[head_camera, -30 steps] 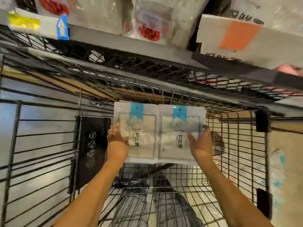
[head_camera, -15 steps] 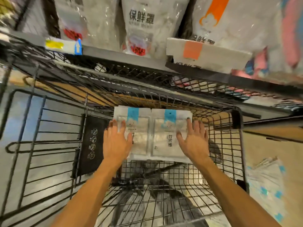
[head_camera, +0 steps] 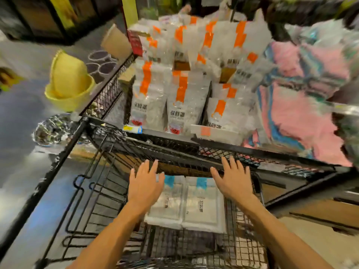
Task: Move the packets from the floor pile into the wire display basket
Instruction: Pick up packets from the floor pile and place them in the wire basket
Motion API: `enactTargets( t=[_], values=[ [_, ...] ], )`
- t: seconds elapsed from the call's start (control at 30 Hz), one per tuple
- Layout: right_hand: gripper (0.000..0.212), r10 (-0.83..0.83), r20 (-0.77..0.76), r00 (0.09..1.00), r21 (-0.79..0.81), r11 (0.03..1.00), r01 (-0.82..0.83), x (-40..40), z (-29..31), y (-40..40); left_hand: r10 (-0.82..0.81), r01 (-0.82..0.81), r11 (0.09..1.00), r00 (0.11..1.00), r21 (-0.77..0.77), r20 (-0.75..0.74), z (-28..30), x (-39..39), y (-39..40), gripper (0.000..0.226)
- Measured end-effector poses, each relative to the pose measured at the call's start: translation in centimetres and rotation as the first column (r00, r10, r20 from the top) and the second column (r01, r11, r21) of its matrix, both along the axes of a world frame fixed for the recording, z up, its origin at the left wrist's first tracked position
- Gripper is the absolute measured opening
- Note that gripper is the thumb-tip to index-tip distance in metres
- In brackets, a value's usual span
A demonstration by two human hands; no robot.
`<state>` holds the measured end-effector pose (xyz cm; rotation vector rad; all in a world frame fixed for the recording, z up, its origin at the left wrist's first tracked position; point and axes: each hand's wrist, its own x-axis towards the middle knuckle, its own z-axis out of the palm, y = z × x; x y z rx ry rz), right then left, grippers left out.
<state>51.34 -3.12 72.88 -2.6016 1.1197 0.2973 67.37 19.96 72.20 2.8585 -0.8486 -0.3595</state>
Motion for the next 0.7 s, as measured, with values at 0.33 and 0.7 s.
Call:
enactTargets(
  t=[0.33,0.7],
  values=[
    [0.071,-0.101,0.175,0.979,-0.116,0.986,0.123,-5.1,11.5,4.8,-0.229,0.234,0.970,0.969,-0.058,0.092,12.3,-0.7,0.2,0.063],
    [0.071,-0.539,0.233,0.809,-0.143,0.804,0.577,-24.2,15.9,14.8,-0.653,0.661,0.739,0.750,-0.130,0.106,14.9,-13.2,-2.8,0.066]
  ],
)
